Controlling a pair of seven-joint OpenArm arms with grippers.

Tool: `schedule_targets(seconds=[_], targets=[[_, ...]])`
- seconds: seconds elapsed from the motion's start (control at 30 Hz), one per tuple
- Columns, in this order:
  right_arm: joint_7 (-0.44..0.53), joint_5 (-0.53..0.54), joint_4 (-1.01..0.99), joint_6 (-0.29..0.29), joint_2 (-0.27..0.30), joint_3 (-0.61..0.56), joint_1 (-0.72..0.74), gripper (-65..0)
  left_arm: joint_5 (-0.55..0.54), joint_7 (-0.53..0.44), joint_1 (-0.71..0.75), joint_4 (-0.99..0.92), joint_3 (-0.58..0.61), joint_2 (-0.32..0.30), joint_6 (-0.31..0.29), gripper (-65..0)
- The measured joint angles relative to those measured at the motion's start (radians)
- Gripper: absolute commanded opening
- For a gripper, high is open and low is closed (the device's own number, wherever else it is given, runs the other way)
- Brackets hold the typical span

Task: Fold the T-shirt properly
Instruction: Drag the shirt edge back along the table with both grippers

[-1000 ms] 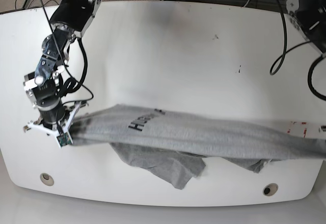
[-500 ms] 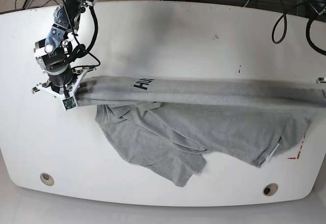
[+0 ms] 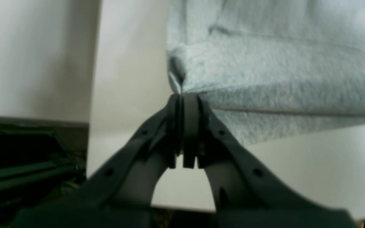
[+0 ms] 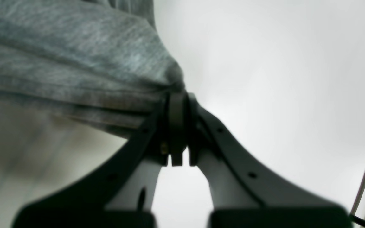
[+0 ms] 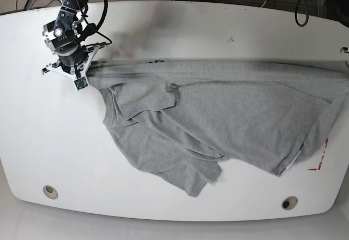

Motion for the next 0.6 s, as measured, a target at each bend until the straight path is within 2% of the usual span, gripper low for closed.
schedule_targets(seconds=[0.37, 0.6], targets=[[0.000, -0.006, 0.000, 0.000, 0.000, 0.000, -0.079, -64.4, 0.004, -0.002, 0.133, -0.001, 0.000, 0.001, -0.018, -65.0], [0.008, 0.009, 0.000, 0.007, 0.031, 0.043, -0.081, -64.4, -0.001, -0.008, 0.158, -0.002, 0.003, 0.022, -0.018, -65.0]])
